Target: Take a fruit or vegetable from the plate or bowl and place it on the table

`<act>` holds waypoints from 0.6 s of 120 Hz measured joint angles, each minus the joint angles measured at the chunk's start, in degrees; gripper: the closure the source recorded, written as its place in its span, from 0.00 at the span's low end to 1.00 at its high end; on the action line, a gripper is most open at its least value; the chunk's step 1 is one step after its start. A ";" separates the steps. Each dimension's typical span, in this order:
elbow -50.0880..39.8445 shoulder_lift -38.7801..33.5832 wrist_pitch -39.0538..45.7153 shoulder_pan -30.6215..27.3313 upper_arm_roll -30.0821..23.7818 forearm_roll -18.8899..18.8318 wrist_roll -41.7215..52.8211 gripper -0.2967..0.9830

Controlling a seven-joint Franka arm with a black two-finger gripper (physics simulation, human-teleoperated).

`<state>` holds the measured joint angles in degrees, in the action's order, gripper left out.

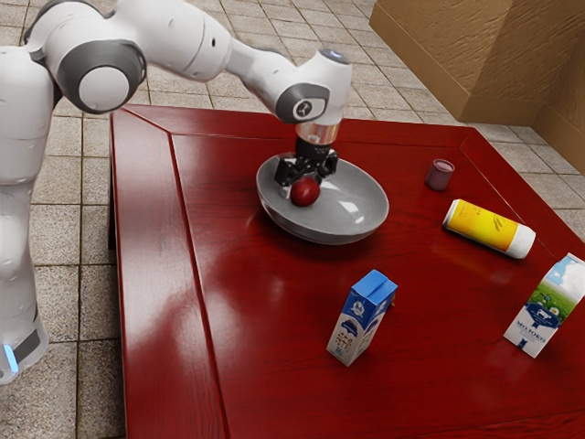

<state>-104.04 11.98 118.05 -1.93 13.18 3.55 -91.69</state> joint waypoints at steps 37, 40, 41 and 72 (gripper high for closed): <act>0.05 0.18 1.31 0.09 0.00 0.29 0.35 0.49; 0.05 0.05 1.33 0.10 0.00 0.27 0.32 0.50; 0.05 -0.04 1.33 0.10 0.00 0.25 0.31 0.50; -5.41 -12.76 0.71 6.21 -0.01 -0.25 -0.56 0.55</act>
<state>-109.45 -0.78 118.76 4.29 13.17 3.30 -92.25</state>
